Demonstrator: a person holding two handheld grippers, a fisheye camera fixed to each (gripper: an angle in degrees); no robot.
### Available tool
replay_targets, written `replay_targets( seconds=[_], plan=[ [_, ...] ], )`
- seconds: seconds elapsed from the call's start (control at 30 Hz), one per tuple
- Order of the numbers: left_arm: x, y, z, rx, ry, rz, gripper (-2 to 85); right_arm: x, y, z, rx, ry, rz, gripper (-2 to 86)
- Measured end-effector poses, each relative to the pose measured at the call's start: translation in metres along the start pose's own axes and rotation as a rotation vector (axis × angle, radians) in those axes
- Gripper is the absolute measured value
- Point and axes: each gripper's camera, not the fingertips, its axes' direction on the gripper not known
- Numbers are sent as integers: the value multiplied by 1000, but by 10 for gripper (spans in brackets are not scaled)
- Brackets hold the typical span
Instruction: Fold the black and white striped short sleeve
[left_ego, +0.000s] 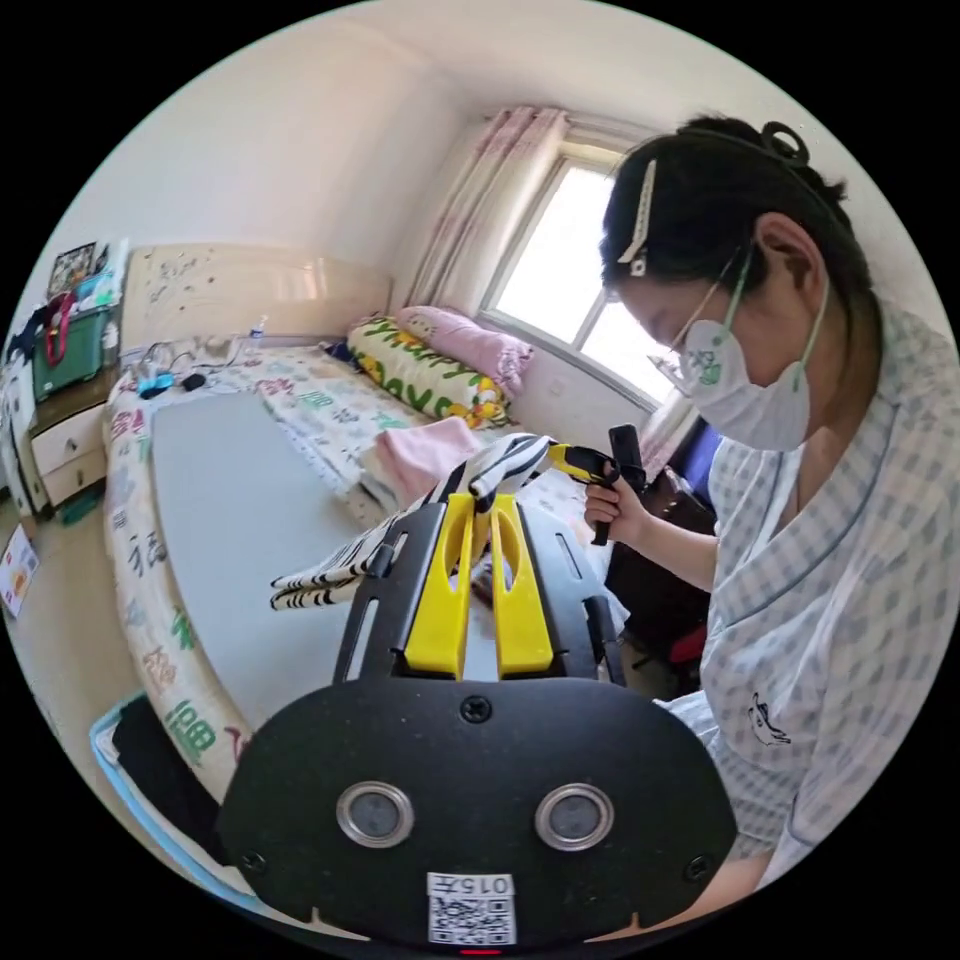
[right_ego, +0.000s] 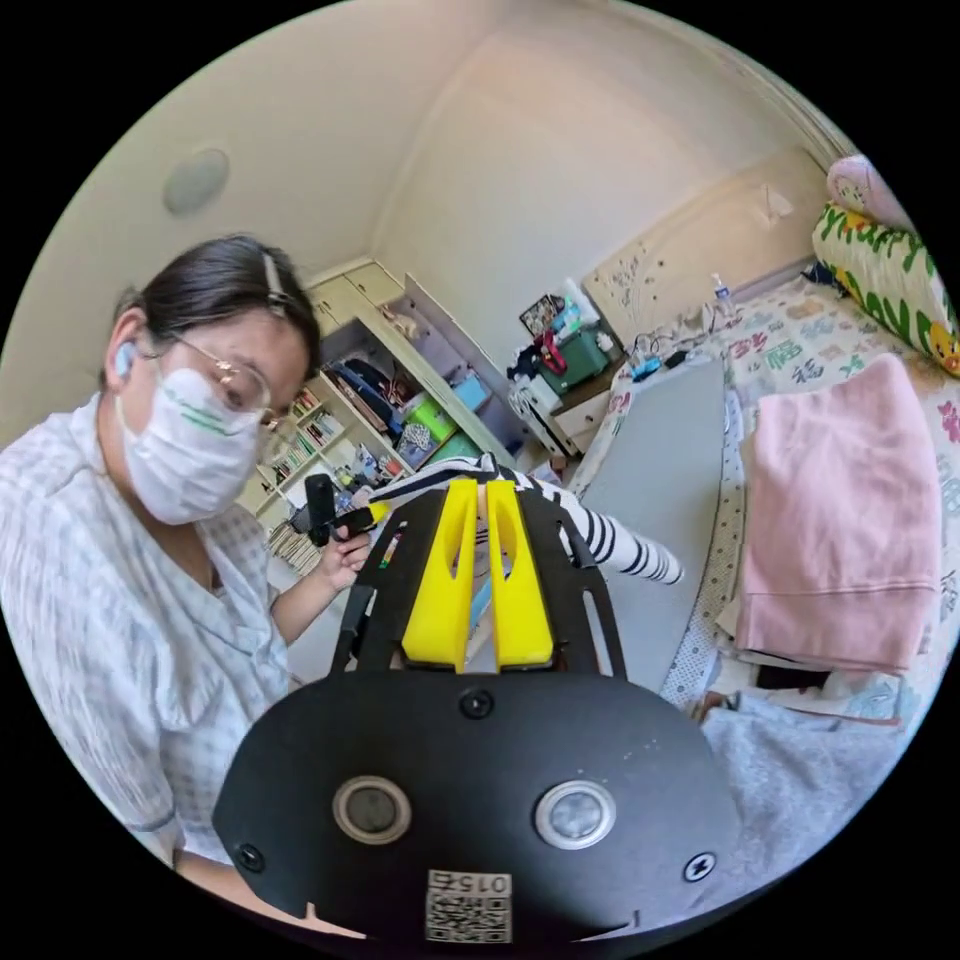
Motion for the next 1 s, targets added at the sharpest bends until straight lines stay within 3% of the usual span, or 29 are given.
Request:
replay_targets(
  seconds=[0.1, 0.33, 0.5, 0.6, 0.73, 0.8, 0.93, 1.0],
  plan=[
    [33, -20, 37, -10, 164, 61, 3, -29, 47, -72, 32, 77, -59, 5],
    [94, -60, 153, -91, 602, 36, 2, -77, 155, -194, 62, 331, 44, 5],
    [88, -49, 263, -168, 704, -137, 5, -5, 206, -198, -8, 495, 179, 8],
    [62, -22, 337, -204, 569, -250, 7, 100, 247, -163, -94, 609, 272, 14],
    [7, 25, 443, -436, 114, -490, 11, 253, 303, -88, -371, 747, 566, 37],
    [-10, 28, 451, -422, 113, -568, 16, 258, 301, -81, -373, 783, 546, 48],
    [-24, -10, 426, -336, -45, -512, 52, 239, 269, -89, -256, 987, 428, 69],
    [-38, -29, 421, -281, -72, -524, 80, 248, 248, -83, -227, 976, 352, 81]
  ],
)
